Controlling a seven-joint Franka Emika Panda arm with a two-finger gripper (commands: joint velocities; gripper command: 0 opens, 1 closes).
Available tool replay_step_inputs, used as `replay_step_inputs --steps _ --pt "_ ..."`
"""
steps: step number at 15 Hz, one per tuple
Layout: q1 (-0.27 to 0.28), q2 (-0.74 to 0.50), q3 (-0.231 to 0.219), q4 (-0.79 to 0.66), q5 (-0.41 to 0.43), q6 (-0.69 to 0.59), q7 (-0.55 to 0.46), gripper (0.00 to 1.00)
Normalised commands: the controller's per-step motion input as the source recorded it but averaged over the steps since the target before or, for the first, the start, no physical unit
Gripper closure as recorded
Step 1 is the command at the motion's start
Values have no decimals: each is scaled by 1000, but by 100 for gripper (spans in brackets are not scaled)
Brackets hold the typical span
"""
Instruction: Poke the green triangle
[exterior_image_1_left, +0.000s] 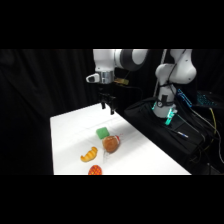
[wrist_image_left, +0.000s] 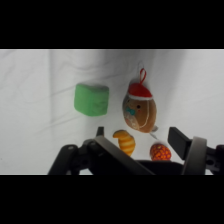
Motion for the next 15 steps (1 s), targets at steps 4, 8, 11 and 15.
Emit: replay_step_inputs --steps 4,8,11,15 --pt "0 3 -26 22 -24 -1 1 0" --pt "-63 23 -81 99 31 -49 -99 0" --pt "-74 47 -70 135 47 -14 -143 39" --pt "-42 134 -25 185 41 20 -77 90"
